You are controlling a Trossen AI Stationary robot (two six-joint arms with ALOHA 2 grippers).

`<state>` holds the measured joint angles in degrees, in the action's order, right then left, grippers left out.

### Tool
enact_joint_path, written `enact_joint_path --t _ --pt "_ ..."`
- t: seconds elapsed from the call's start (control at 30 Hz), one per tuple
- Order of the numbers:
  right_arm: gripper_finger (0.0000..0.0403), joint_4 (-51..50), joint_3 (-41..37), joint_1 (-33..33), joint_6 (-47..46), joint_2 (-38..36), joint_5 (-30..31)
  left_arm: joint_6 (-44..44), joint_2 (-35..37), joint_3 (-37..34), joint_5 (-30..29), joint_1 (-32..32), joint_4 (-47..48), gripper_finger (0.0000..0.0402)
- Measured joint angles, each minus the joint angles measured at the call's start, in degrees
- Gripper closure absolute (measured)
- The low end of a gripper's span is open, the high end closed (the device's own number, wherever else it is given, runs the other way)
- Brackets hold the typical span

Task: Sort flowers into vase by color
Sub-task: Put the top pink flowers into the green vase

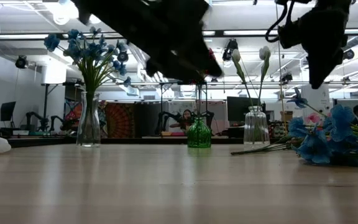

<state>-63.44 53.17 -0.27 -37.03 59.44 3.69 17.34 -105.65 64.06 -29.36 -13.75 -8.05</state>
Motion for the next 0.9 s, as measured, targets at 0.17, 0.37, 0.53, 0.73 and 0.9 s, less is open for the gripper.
enact_joint_path --t 0.17,0.37,0.53,0.73,0.9 --pt "0.0225 0.9 0.0 0.0 0.2 -1.9 0.9 -3.5 -9.1 7.4 5.1 3.9 -0.3 0.0139" --pt "0.0225 2.4 0.0 0.0 0.2 -2.7 1.0 -6.0 -16.1 12.8 10.9 7.8 -1.8 0.0139" --pt "0.0225 3.6 0.0 0.0 0.7 -2.7 1.0 -6.4 -19.1 13.8 12.4 10.3 -3.8 0.0139" --pt "0.0225 6.8 0.0 0.0 1.7 -2.7 1.1 -8.3 -21.7 13.9 16.0 12.1 -7.6 0.0139" --pt "0.0225 8.0 0.0 0.0 2.5 -2.7 1.2 -8.5 -23.4 13.9 18.4 12.3 -8.9 0.0145"
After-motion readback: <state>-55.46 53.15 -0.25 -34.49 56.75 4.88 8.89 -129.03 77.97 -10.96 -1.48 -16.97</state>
